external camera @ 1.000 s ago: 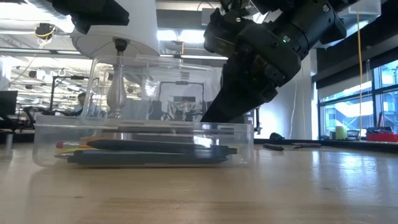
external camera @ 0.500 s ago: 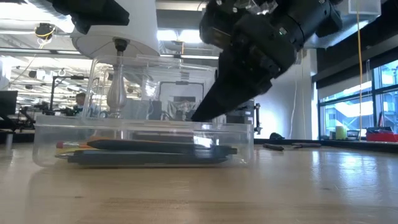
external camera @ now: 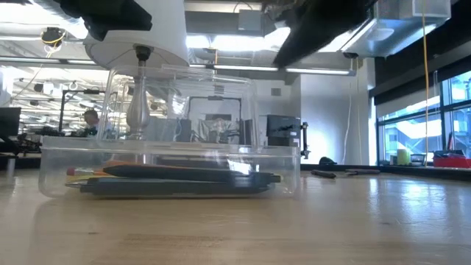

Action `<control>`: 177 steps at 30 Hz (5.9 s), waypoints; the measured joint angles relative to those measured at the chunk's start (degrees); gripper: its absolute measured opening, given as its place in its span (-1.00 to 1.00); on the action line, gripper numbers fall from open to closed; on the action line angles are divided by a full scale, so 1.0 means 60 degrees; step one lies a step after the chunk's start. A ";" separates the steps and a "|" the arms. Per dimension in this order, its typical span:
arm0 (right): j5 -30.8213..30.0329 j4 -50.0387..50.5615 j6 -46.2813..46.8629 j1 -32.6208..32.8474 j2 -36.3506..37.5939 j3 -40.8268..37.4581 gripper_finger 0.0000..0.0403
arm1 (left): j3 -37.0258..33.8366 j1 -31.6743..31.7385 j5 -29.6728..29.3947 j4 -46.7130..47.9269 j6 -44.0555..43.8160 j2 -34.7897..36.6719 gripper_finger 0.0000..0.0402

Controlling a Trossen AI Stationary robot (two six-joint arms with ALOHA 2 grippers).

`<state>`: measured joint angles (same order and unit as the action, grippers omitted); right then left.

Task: Pick & place school supplies into a supply box
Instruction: Put the black pen into the transparent supply box

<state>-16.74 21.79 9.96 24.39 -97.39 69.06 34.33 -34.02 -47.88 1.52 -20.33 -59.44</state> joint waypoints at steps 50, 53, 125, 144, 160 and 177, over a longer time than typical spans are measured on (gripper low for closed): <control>0.2183 0.2995 0.2798 -0.7807 0.2293 -0.0015 -0.38 | 0.0000 0.0004 -0.0331 0.0007 0.0017 -0.0002 -0.64; 0.3006 0.2367 0.2731 -0.8061 0.1986 -0.0015 -0.38 | 0.0000 0.0004 -0.0233 0.0022 0.0017 -0.0002 -0.64; 0.0529 0.0340 0.3984 -0.8315 -0.0745 -0.2937 0.01 | 0.0004 0.0004 -0.0430 0.0259 0.0014 0.0000 -0.64; 0.0537 0.0371 0.2945 -0.8318 -0.0778 -0.2940 -0.72 | 0.0004 0.0004 -0.0430 0.0277 -0.0001 -0.0002 -0.64; 0.0571 0.1920 0.1997 -0.7451 0.0692 -0.1573 -0.73 | 0.0004 0.0004 -0.0419 0.0284 -0.0008 0.0000 -0.64; 0.0697 0.1520 0.1491 -0.4622 0.3071 -0.0308 -0.81 | 0.0004 0.0004 -0.0426 0.0229 -0.0005 0.0000 -0.64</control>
<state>-12.56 30.91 18.91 -3.34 -78.97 67.21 34.35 -34.00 -50.43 2.90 -20.36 -59.44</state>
